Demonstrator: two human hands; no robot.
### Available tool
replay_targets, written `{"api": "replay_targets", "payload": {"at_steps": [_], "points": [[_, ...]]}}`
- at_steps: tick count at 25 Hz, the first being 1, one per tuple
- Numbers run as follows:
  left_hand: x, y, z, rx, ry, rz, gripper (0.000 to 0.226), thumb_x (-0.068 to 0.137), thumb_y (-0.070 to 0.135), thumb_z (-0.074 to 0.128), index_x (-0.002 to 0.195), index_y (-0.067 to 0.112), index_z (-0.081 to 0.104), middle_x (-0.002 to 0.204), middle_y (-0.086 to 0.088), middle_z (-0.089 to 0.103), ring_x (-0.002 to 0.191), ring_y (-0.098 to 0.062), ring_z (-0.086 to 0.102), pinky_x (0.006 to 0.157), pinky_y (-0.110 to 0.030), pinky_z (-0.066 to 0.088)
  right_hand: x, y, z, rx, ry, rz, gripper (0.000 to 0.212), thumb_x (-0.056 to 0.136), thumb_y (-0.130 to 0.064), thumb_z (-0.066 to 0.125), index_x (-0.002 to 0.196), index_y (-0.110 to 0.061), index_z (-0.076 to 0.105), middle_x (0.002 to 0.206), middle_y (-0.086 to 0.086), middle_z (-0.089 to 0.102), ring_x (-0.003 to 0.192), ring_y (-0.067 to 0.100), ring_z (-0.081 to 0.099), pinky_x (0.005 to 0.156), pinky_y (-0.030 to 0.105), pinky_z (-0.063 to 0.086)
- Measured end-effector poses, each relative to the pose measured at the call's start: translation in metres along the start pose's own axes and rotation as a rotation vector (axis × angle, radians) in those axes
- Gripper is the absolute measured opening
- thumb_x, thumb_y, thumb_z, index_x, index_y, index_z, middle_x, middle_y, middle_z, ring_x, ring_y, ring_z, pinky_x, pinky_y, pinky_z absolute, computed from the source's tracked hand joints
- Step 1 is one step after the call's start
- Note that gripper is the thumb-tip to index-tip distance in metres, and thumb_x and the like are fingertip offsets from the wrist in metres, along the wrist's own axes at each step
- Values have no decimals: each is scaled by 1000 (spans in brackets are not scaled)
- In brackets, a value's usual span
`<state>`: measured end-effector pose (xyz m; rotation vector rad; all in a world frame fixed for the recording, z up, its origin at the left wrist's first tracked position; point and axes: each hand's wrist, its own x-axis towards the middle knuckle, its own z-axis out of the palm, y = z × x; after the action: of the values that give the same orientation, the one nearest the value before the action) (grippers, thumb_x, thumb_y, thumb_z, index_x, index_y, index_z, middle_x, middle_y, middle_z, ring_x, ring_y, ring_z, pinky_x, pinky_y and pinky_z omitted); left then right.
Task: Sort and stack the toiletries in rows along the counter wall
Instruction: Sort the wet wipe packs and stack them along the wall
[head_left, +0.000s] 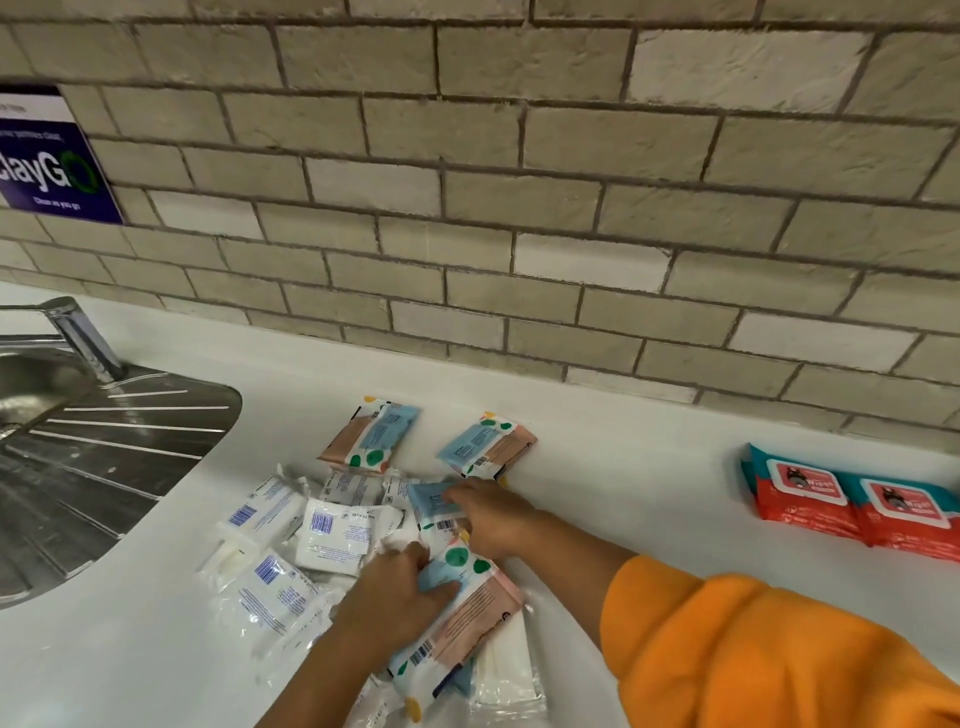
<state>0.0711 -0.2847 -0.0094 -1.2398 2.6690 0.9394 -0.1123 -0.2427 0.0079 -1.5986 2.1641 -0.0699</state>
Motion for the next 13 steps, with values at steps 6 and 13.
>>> {"api": "replay_targets", "payload": {"at_steps": [6, 13], "points": [[-23, 19, 24, 385, -55, -35, 138, 43, 96, 53, 153, 28, 4, 156, -2, 15, 142, -27, 25, 110, -53, 35, 15, 5, 5, -150, -132, -34, 106, 87, 3, 67, 163, -35, 4, 172, 4, 4, 156, 30, 15, 116, 44, 37], [-17, 6, 18, 346, -66, 51, 120, 53, 74, 64, 152, 32, 11, 143, 2, 36, 131, -23, 36, 103, -46, 43, 16, 17, 9, -187, -2, -93, 98, 86, -19, 73, 162, -32, 12, 163, 7, 30, 142, 32, 37, 111, 48, 40]]}}
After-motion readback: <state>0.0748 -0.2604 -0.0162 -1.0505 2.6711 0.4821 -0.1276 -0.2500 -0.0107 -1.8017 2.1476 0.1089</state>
